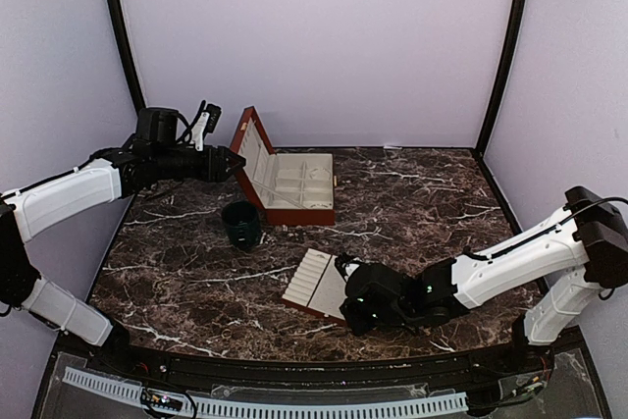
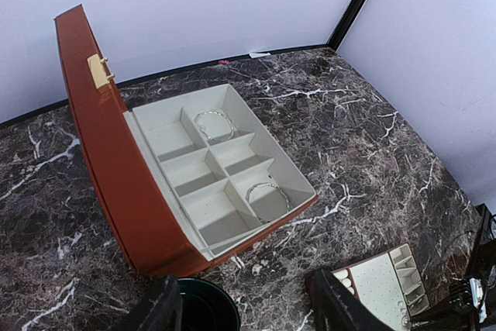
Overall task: Organize the mixed jewelry
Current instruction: Insert the earring into the earring holder.
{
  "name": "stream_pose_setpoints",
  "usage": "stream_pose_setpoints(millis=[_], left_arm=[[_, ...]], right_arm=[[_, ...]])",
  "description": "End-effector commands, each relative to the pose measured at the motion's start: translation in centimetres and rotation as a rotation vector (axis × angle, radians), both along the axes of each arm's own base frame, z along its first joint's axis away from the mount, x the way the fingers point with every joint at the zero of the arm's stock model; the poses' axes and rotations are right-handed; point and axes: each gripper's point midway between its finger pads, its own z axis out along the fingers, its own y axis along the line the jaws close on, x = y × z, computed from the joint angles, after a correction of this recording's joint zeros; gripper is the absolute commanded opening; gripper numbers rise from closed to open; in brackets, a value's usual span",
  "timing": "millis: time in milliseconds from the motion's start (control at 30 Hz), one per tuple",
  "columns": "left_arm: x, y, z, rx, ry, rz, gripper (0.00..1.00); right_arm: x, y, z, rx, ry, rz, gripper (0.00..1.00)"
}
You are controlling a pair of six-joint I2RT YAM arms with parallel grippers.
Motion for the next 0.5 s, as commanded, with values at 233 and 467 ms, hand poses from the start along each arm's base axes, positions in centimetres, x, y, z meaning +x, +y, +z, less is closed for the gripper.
stream_pose_setpoints(millis=[233,467], left_arm=[[-0.77,0.18,0.48,0.004,-0.017,-0.012,0.59],[-0.79,0.18,0.51,0.004,-0.018,-0.012,0.59]], right_arm=[[0.26,0.96,0.62,0.025,-0.035,0.002,0.0],[0.26,1.03,0.45,0.021,-0.037,0.007,0.0]])
